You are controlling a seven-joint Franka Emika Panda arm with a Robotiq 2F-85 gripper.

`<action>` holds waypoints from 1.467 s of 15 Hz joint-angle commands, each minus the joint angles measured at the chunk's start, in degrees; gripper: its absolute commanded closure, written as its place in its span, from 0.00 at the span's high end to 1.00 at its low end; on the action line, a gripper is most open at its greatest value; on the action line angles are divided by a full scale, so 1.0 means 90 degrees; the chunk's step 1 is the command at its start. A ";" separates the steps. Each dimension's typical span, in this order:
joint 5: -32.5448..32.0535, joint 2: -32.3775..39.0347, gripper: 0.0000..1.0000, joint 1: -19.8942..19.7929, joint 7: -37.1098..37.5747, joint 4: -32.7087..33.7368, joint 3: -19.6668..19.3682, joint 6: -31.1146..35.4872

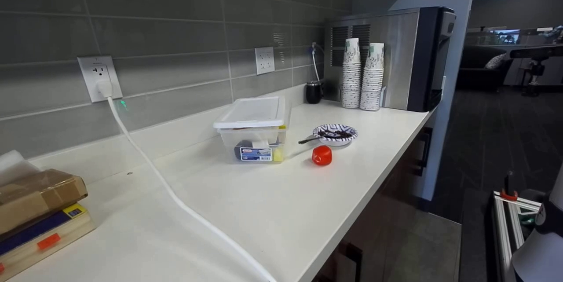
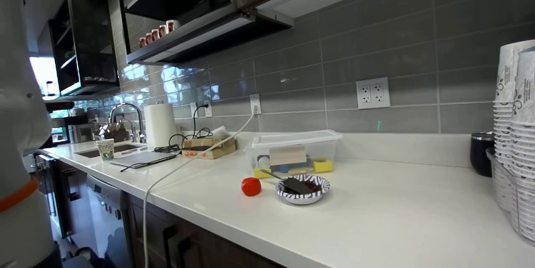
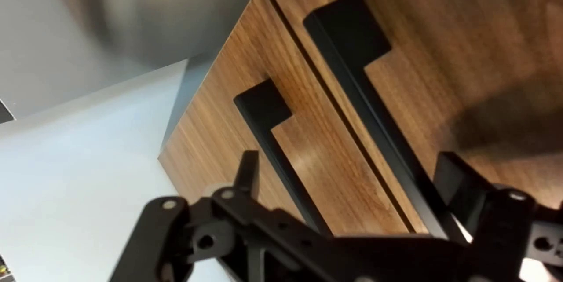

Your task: Open the left upper cabinet door then close it.

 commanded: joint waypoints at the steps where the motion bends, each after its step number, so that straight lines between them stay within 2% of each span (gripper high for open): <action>1: -0.0454 0.0298 1.00 -0.0138 0.0468 0.0430 -0.0209 0.0042; 4: -0.0916 0.0325 1.00 -0.0162 0.0666 0.0613 -0.0306 -0.0122; 9: -0.1448 0.0023 1.00 -0.0153 0.0607 0.0665 -0.0381 -0.0845; 22: -0.1810 -0.1938 1.00 -0.0172 0.0541 -0.0393 -0.0182 -0.2522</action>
